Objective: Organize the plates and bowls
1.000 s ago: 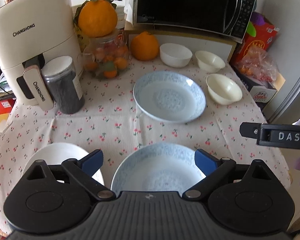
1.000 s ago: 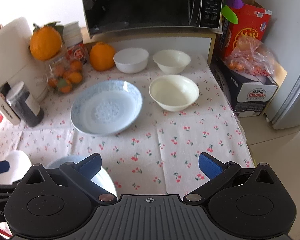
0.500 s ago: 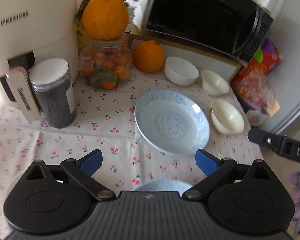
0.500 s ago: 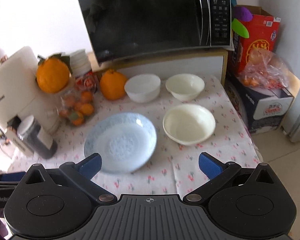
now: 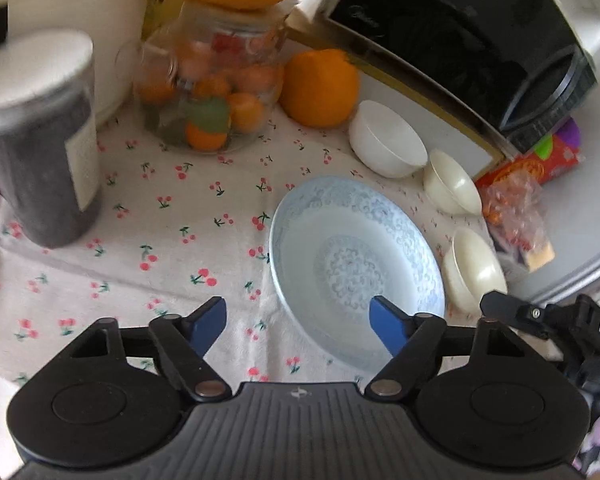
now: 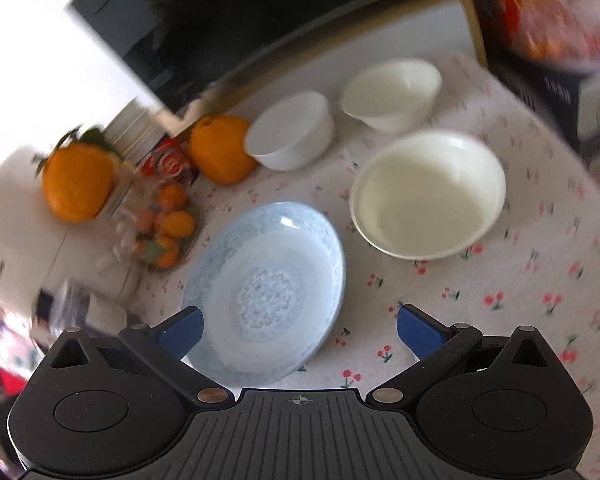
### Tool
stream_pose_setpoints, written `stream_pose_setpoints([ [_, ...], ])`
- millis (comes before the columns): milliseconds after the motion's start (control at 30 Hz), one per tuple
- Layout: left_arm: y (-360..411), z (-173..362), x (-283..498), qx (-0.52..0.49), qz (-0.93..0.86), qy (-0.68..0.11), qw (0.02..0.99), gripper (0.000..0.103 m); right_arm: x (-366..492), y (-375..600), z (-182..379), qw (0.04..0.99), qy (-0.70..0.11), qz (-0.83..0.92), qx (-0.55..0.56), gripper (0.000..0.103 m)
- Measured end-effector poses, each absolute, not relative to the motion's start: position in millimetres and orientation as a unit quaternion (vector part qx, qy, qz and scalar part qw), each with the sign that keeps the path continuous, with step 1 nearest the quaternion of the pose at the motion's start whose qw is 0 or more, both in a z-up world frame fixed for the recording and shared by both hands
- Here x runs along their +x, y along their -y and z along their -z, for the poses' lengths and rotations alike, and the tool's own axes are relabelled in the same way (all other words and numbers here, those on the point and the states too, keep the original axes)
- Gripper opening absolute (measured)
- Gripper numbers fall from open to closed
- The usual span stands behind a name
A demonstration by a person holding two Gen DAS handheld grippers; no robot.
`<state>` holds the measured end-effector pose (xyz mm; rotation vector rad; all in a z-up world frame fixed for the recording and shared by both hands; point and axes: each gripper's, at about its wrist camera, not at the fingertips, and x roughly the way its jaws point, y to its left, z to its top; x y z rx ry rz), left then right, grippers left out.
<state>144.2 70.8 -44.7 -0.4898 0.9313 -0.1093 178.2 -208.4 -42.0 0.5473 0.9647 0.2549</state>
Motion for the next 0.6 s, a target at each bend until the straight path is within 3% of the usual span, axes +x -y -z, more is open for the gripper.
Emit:
stream_pose_setpoints([
  [100, -71, 51, 151, -0.249, 0.049, -0.442, 0.860, 0.069, 185, 220, 58, 0.822, -0.458, -0.106, 0.322, 0.101],
  [300, -72, 60, 161, -0.280, 0.042, -0.433, 0.856, 0.051, 192, 230, 73, 0.801, -0.445, -0.093, 0.389, 0.085],
  [600, -76, 73, 167, -0.319, 0.034, -0.435, 0.841, 0.031, 200, 228, 93, 0.789, -0.447, -0.069, 0.416, 0.043],
])
